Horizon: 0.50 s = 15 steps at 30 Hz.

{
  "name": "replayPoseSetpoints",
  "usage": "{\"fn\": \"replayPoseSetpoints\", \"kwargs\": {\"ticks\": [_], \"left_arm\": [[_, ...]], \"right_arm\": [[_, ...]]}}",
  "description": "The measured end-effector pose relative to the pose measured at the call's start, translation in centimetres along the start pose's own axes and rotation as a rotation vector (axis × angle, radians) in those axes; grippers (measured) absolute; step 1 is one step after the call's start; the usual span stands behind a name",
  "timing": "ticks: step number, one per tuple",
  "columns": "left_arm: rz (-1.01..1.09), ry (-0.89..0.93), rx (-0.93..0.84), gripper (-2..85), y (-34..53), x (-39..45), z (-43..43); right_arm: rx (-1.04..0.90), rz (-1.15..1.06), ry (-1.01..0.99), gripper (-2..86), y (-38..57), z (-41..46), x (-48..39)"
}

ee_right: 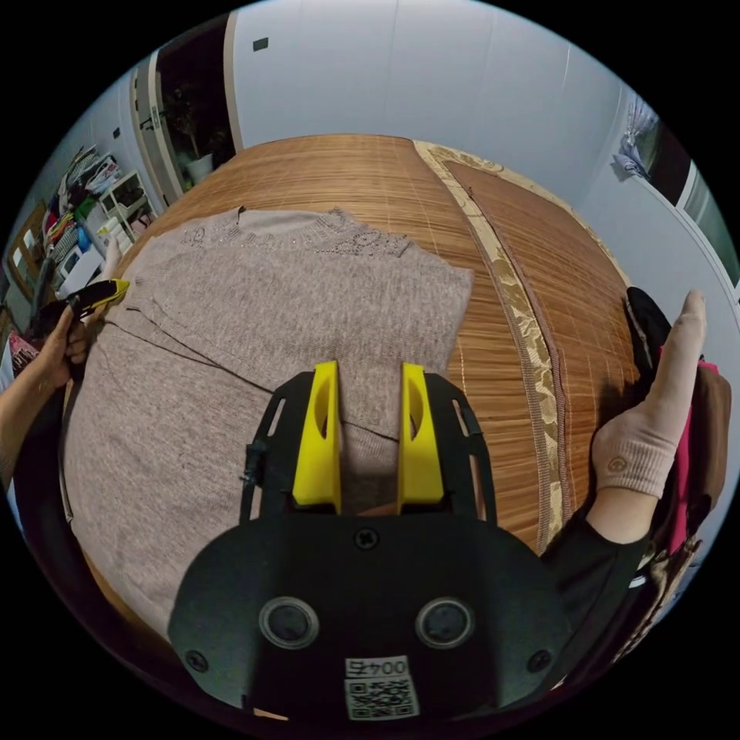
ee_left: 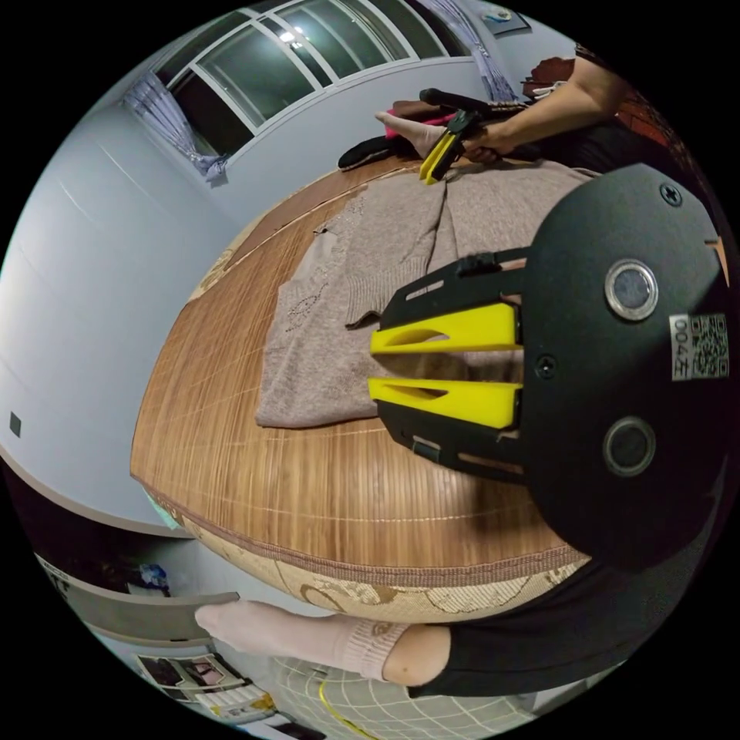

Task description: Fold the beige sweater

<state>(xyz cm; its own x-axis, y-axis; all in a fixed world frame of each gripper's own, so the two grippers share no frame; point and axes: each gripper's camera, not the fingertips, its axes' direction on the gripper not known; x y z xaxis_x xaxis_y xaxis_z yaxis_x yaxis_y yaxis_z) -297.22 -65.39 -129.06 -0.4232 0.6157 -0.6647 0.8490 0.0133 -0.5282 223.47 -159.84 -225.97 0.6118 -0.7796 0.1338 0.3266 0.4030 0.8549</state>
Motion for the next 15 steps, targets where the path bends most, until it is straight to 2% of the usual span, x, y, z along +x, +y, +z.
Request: {"fn": "replayPoseSetpoints", "kwargs": {"ticks": [9, 15], "left_arm": [[-0.030, 0.038, 0.002, 2.9, -3.1, -1.4, 7.4], [-0.066, 0.110, 0.023, 5.5, -1.9, -3.6, 10.9]], "right_arm": [[-0.019, 0.028, 0.012, 12.4, -3.6, 3.2, 3.1], [-0.008, 0.023, 0.008, 12.6, -4.4, 4.3, 4.2]]}}
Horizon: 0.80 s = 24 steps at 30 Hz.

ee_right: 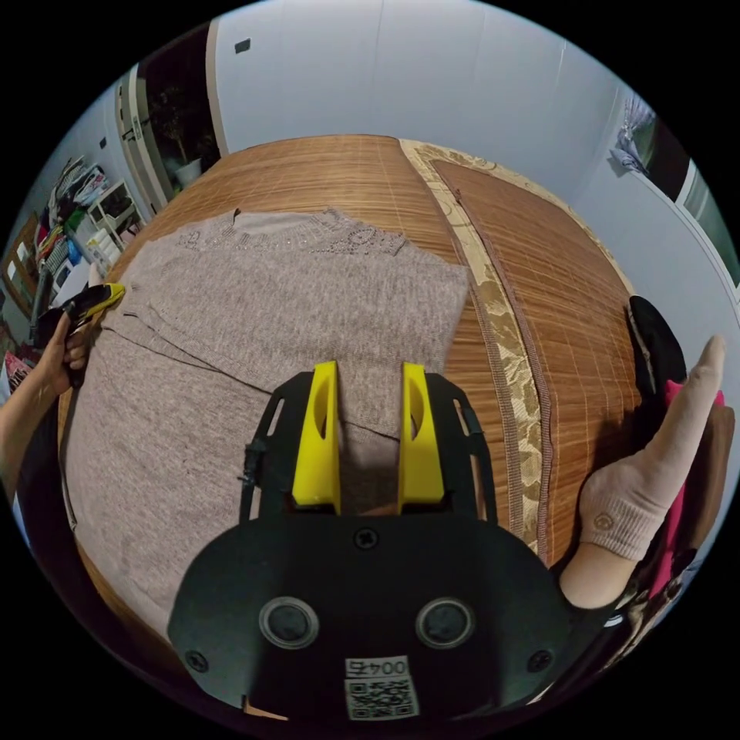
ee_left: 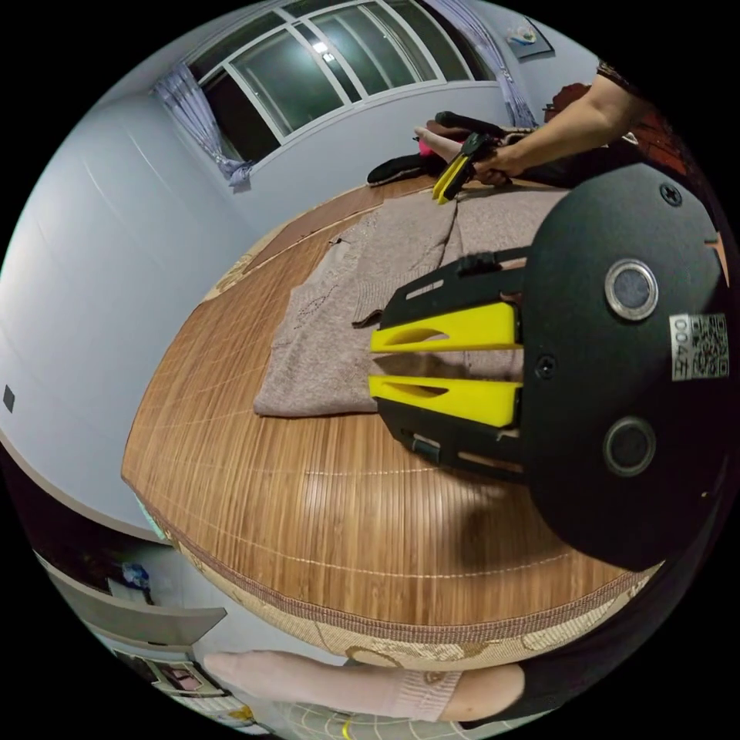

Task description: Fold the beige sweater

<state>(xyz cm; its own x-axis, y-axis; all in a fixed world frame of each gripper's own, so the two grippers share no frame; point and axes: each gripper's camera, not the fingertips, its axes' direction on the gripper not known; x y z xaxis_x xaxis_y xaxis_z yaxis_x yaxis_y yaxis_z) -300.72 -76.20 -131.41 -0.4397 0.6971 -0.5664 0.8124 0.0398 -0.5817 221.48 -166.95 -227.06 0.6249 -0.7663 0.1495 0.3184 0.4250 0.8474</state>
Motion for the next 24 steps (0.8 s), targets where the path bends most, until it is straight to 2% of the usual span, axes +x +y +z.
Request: {"fn": "replayPoseSetpoints", "kwargs": {"ticks": [5, 10, 14, 16, 20, 24], "left_arm": [[0.051, 0.008, -0.038, 8.4, 3.3, 0.2, -0.9], [0.155, 0.068, -0.244, 7.2, 12.2, 1.3, -4.4], [0.244, 0.027, -0.398, 6.9, 20.0, 3.6, -6.4], [0.329, -0.029, -0.488, 7.3, 25.5, 6.3, -6.5], [0.459, -0.146, -0.460, 8.6, 33.1, 10.6, -5.4], [0.589, -0.351, -0.495, 10.0, 38.5, 13.3, 1.0]], "right_arm": [[0.011, 0.065, -0.048, 14.1, 3.0, -3.2, 1.1], [-0.061, 0.077, -0.234, 14.6, 10.7, -9.9, -1.8], [-0.052, 0.126, -0.388, 14.8, 17.2, -14.3, -4.4], [-0.020, 0.188, -0.442, 14.8, 21.4, -15.9, -5.9], [-0.011, 0.240, -0.483, 14.6, 26.6, -15.6, -8.0], [-0.040, 0.193, -0.454, 14.3, 27.4, -14.9, -9.2]]}}
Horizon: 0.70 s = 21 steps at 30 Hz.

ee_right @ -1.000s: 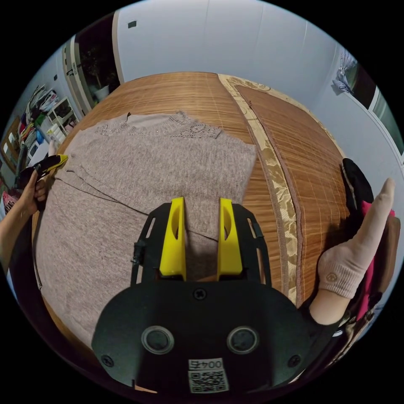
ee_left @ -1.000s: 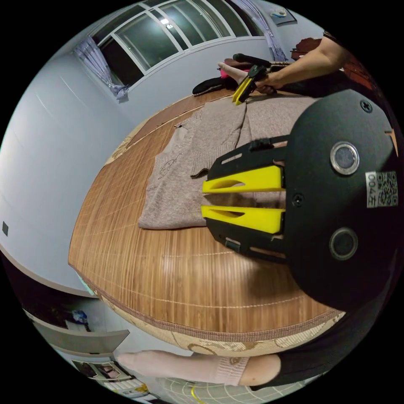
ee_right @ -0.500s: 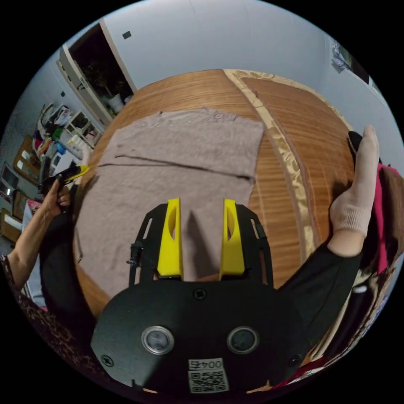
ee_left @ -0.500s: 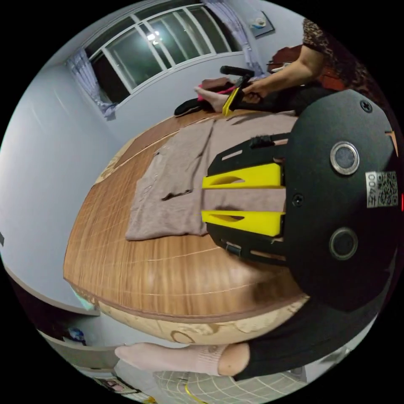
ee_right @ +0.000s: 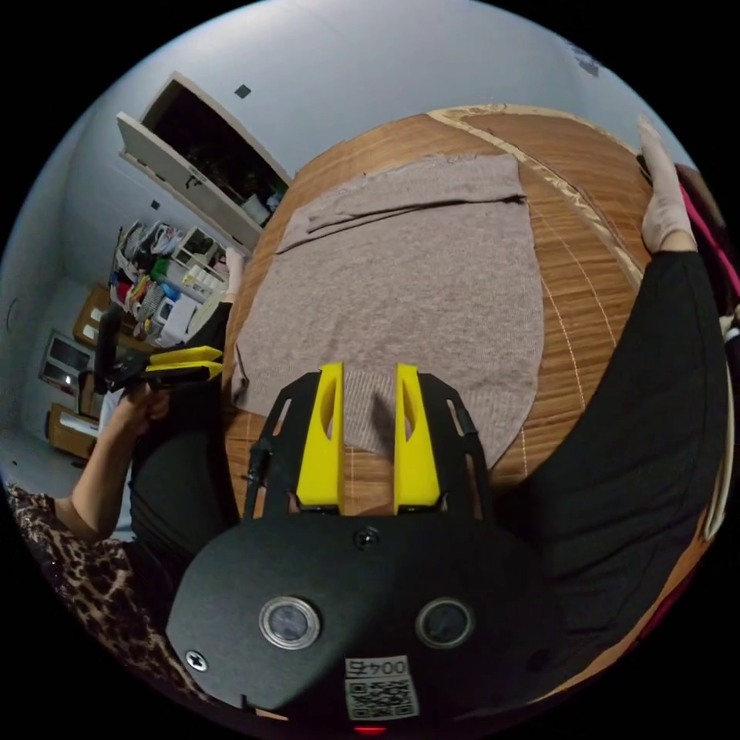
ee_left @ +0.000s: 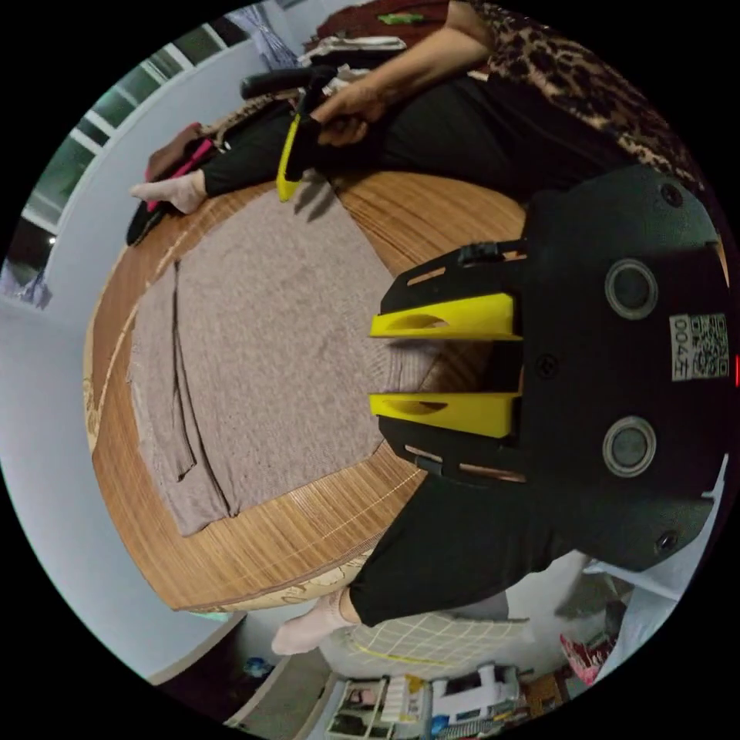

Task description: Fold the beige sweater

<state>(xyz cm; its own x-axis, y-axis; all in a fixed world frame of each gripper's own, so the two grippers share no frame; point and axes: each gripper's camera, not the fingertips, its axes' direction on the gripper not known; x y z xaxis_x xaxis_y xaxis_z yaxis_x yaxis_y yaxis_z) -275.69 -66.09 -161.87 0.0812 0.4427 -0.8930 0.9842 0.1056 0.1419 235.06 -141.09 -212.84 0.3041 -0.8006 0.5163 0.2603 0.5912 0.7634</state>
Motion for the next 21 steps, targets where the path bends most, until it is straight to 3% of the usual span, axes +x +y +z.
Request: {"fn": "replayPoseSetpoints", "kwargs": {"ticks": [7, 10, 14, 19, 21], "left_arm": [[0.098, -0.124, -0.219, 9.8, -2.3, 4.3, 9.9], [0.073, -0.158, -0.313, 9.0, -1.7, 3.7, 10.7], [0.020, -0.222, -0.270, 8.1, 1.4, 0.7, 8.1], [-0.129, 0.065, -0.112, 7.7, 4.7, -4.6, 7.4], [-0.143, 0.065, -0.142, 7.6, 4.2, -4.9, 9.0]], "right_arm": [[-0.027, -0.025, 0.069, 13.1, 0.8, 1.1, -0.6], [-0.007, -0.009, 0.054, 12.4, 1.0, 0.8, -0.4], [0.005, 0.030, 0.014, 11.4, 1.1, 0.8, 0.3], [-0.001, 0.037, -0.016, 9.3, 0.4, 1.8, 0.0], [-0.005, 0.033, -0.009, 8.5, 0.2, 2.2, -0.4]]}}
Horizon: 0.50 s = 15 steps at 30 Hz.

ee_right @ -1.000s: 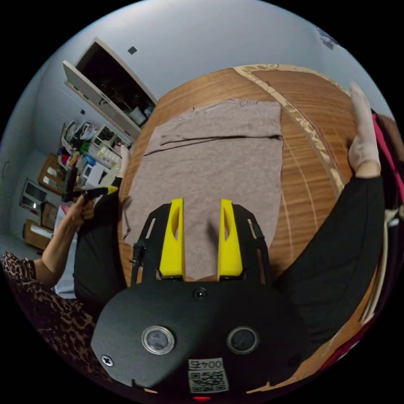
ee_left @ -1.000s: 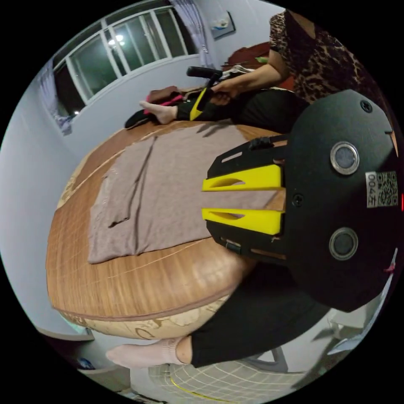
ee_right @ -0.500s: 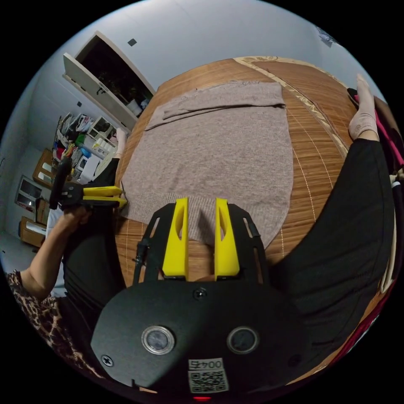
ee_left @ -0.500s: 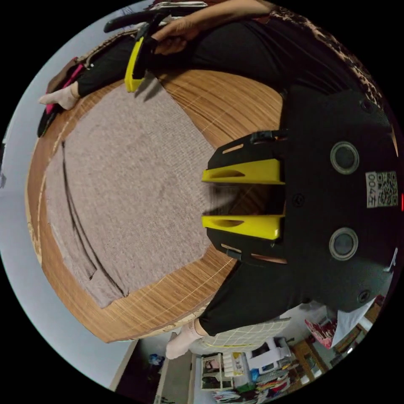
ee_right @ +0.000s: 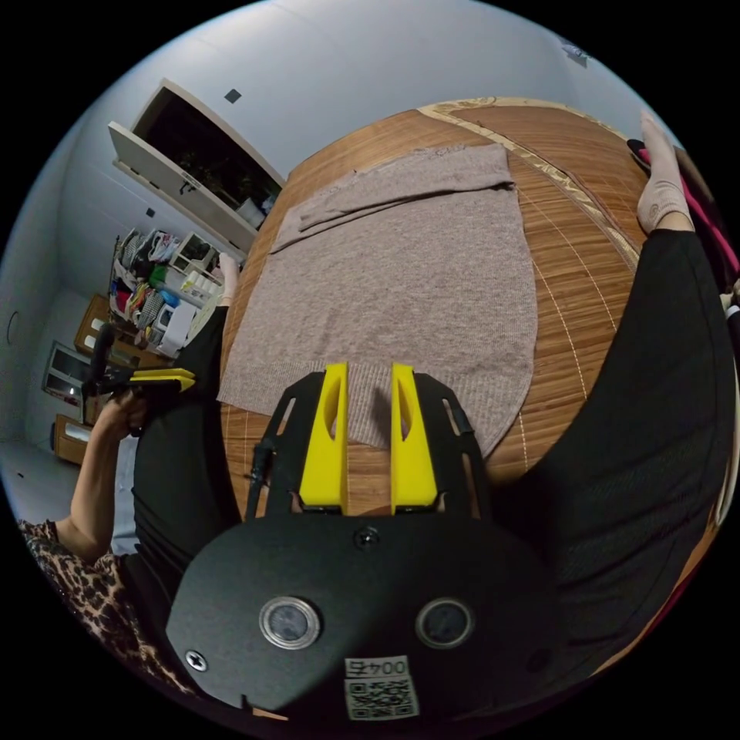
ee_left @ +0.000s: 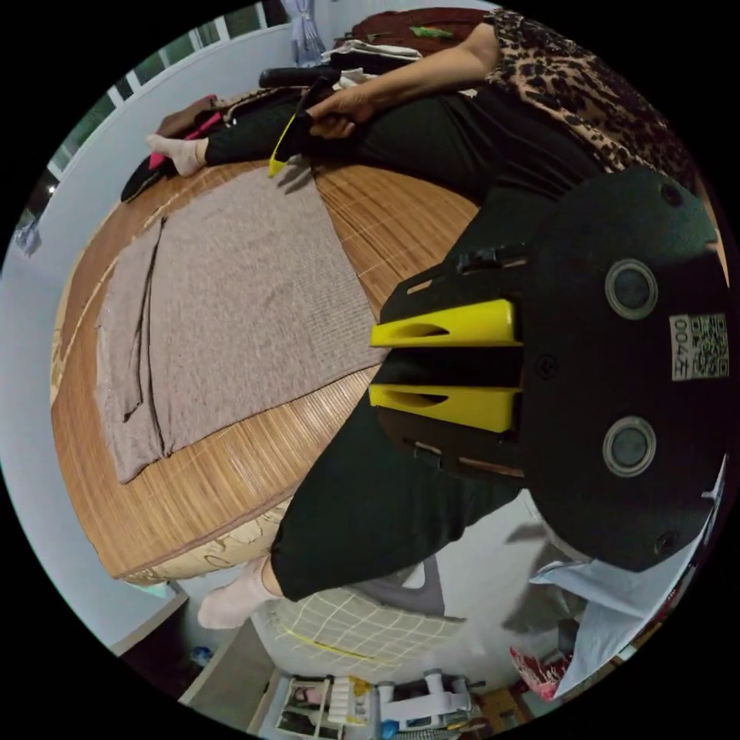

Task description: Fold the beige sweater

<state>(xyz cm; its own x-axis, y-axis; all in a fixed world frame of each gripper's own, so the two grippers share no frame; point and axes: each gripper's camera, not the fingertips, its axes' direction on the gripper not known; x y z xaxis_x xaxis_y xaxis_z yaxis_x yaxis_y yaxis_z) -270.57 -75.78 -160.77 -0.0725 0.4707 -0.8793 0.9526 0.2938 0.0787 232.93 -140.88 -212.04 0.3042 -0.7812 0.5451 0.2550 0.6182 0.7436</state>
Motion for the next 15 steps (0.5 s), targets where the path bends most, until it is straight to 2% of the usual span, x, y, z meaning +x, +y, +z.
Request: {"fn": "replayPoseSetpoints", "kwargs": {"ticks": [7, 15], "left_arm": [[0.029, 0.001, -0.157, 7.7, -6.1, 0.9, 4.8], [0.036, 0.007, -0.325, 8.9, -8.8, 1.2, 9.4]], "right_arm": [[0.017, 0.011, 0.002, 5.9, -0.8, 0.7, -1.2], [0.059, 0.042, -0.005, 5.9, -2.6, 0.1, -2.2]]}}
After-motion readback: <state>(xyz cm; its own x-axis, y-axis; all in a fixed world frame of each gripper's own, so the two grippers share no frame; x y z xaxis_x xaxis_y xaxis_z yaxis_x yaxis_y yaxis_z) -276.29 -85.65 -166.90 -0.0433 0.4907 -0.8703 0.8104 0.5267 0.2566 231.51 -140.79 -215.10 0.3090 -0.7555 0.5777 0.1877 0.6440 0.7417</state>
